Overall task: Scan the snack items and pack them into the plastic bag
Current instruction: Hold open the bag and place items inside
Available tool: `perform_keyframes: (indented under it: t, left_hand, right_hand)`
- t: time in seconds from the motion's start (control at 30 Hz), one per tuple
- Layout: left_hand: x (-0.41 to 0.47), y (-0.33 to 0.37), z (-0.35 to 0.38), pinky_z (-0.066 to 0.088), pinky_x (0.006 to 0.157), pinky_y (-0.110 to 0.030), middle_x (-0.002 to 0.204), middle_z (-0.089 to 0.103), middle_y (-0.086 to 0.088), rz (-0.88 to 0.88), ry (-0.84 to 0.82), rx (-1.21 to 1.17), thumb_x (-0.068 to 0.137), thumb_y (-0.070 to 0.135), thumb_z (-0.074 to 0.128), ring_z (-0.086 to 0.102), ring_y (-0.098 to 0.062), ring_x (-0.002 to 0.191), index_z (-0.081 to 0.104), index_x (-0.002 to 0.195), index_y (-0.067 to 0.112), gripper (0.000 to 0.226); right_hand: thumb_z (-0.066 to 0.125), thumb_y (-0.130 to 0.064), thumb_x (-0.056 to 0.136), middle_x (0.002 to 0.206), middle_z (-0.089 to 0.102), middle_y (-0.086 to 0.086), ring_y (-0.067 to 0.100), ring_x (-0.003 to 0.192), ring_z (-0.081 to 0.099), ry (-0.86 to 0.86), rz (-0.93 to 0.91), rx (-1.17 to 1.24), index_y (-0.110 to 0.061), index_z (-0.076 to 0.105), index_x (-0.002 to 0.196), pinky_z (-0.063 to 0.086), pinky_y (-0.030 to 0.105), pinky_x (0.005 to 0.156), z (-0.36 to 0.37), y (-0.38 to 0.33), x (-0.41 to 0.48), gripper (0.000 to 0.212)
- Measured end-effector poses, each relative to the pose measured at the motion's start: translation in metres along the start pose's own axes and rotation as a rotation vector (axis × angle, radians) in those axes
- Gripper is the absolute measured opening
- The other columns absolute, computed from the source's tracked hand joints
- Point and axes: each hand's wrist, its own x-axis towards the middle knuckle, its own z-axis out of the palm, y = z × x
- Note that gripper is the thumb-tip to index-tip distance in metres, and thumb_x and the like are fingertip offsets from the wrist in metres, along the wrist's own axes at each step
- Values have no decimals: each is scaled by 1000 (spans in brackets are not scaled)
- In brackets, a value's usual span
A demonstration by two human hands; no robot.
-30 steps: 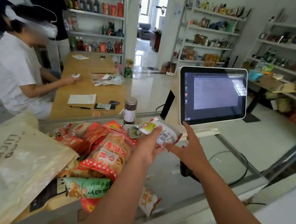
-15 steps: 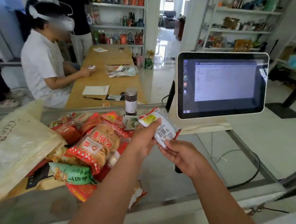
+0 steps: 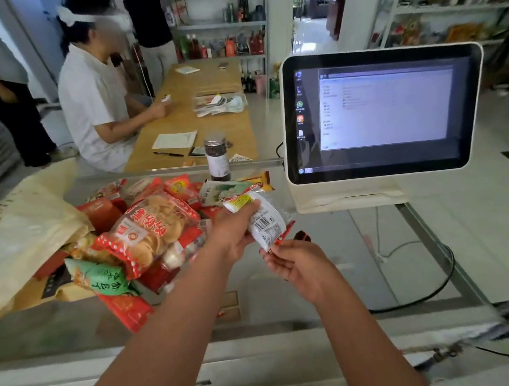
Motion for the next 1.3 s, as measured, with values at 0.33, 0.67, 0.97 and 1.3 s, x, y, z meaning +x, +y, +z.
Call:
perform_keyframes:
  t: [0.33, 0.67, 0.97, 1.3]
  left_hand:
    - [-6, -2, 6, 60, 76, -41, 111, 67, -20, -50, -169, -127, 88, 2, 64, 68, -30, 93, 60, 115, 3, 28]
    - [2, -10, -5, 58, 73, -43, 106, 69, -16, -129, -131, -159, 88, -1, 62, 68, -27, 89, 59, 112, 6, 25]
    - [1, -23, -3, 52, 86, -46, 94, 67, -9, -149, -64, -111, 88, 1, 64, 65, -22, 84, 56, 91, 14, 15]
    - [6, -31, -7, 52, 81, -47, 112, 64, -10, -162, 19, -130, 88, 1, 65, 64, -27, 99, 52, 116, 14, 34]
  right_hand:
    - [55, 4, 90, 73, 67, 13, 12, 60, 65, -2, -54, -5, 3, 61, 90, 54, 19, 57, 8, 7, -6, 6]
    - [66, -2, 84, 88, 71, 13, 20, 78, 70, 218, -230, -350, -6, 64, 105, 58, 32, 73, -13, 19, -12, 22]
    - [71, -39, 79, 124, 54, 9, 27, 115, 50, 448, -244, -1502, -18, 35, 141, 43, 36, 93, -64, 49, 8, 74]
    - [66, -17, 78, 70, 58, -3, 18, 68, 57, 534, -461, -1231, -16, 55, 93, 38, 25, 56, -71, 35, -3, 19]
